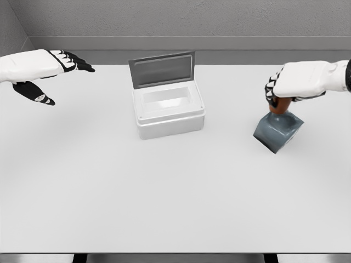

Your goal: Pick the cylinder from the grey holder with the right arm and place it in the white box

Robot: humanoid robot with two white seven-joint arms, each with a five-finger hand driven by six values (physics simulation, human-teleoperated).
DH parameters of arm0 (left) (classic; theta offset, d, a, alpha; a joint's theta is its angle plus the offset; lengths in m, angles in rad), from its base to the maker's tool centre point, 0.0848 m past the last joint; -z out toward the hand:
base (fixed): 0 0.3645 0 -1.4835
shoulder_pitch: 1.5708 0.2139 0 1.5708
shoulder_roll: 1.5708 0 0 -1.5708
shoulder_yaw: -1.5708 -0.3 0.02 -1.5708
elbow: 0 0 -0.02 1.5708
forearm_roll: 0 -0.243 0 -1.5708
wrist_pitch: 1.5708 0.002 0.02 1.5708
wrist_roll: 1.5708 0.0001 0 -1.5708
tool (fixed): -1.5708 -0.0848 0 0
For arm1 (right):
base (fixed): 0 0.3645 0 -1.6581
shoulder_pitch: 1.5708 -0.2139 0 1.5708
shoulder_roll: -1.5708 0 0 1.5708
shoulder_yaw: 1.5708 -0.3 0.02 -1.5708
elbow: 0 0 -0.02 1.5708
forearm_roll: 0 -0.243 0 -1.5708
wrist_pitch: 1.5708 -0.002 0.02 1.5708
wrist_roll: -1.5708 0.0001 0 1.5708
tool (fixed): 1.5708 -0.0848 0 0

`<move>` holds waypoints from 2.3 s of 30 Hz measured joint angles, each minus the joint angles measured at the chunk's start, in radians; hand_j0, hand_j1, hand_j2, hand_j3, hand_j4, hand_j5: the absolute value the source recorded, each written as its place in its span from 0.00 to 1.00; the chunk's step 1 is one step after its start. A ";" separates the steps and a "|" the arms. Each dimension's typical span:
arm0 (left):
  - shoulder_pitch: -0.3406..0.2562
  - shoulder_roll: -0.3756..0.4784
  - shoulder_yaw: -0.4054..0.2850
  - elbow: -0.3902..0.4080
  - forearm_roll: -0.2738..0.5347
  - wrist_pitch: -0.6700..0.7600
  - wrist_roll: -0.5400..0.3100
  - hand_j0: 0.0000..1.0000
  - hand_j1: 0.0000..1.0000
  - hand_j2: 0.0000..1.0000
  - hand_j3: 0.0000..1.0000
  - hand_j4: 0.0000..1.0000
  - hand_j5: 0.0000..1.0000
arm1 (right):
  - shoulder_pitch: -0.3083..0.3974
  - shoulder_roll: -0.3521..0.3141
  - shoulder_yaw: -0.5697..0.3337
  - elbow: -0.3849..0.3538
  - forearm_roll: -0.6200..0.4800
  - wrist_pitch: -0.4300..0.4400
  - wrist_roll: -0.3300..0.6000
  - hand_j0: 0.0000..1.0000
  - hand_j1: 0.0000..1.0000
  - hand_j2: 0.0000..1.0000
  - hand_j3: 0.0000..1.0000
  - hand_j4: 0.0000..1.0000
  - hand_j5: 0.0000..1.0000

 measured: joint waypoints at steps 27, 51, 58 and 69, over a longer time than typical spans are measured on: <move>-0.009 -0.002 0.000 0.005 -0.006 0.000 0.000 1.00 1.00 1.00 1.00 1.00 1.00 | -0.066 0.259 0.012 0.146 0.045 0.000 0.000 0.46 0.46 0.46 0.46 0.46 0.46; -0.018 -0.002 -0.008 0.005 -0.008 0.000 0.000 1.00 1.00 1.00 1.00 1.00 1.00 | -0.124 0.472 0.014 0.294 0.086 0.000 0.000 0.46 0.46 0.46 0.46 0.46 0.46; -0.018 -0.002 -0.009 0.005 -0.009 0.000 0.000 1.00 1.00 1.00 1.00 1.00 1.00 | -0.141 0.524 0.014 0.329 0.089 0.000 0.000 0.46 0.46 0.46 0.46 0.46 0.46; -0.018 -0.002 -0.016 0.005 -0.009 0.000 0.000 1.00 1.00 1.00 1.00 1.00 1.00 | -0.143 0.589 0.030 0.384 0.096 0.000 0.000 0.46 0.46 0.46 0.46 0.46 0.46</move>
